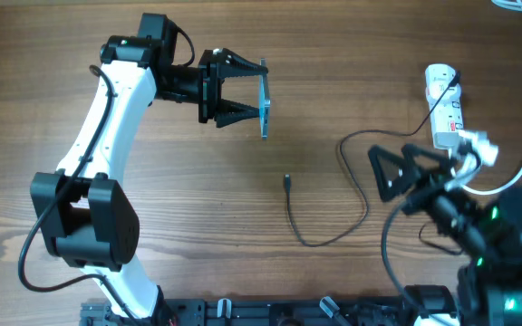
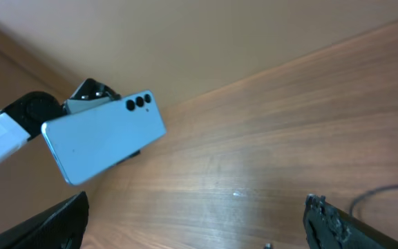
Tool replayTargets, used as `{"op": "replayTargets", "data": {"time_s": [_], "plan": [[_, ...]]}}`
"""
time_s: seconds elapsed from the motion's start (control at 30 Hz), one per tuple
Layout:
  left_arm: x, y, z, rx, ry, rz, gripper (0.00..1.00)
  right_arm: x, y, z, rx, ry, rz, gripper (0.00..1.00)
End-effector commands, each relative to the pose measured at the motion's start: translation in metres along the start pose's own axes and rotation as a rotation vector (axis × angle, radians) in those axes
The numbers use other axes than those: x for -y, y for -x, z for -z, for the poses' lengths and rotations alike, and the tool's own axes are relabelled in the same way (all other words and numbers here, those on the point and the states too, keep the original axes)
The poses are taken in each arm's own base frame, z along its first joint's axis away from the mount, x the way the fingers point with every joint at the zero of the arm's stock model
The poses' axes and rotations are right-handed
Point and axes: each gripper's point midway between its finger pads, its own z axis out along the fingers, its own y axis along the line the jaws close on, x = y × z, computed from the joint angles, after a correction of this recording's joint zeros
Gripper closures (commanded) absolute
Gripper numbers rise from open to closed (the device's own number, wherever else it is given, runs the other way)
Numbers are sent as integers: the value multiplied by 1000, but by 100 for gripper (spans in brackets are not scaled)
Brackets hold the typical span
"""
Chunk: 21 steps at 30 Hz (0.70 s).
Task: Plug charger to phone and switch on socket
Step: 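Move the right gripper from rest toward the held phone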
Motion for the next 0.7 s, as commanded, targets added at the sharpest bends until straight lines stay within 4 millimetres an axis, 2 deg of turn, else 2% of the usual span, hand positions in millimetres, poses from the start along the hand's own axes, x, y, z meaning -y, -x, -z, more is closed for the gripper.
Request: {"op": "replayTargets", "data": {"time_s": [0.0,0.07,0.3,0.4,0.5,0.67], "plan": [[18,-18,1,-36,-43,-43,33,-15,-7,-14,-124,115,27,0],[18,-18,1,-36,-43,-43,33,-16,-16,-21,-186,160,23,0],[18,-18,1,-36,-43,-43,33,16,-38,-32,-289,48,4,1],[18,-18,1,-36,-43,-43,33,27,-39,-26,-304,-44,12,0],[18,-18,1,-36,-43,-43,33,32,-31,-13,-313,-153,45,0],[18,-18,1,-36,-43,-44,33,17,-13,11,-344,-285,122,2]]}}
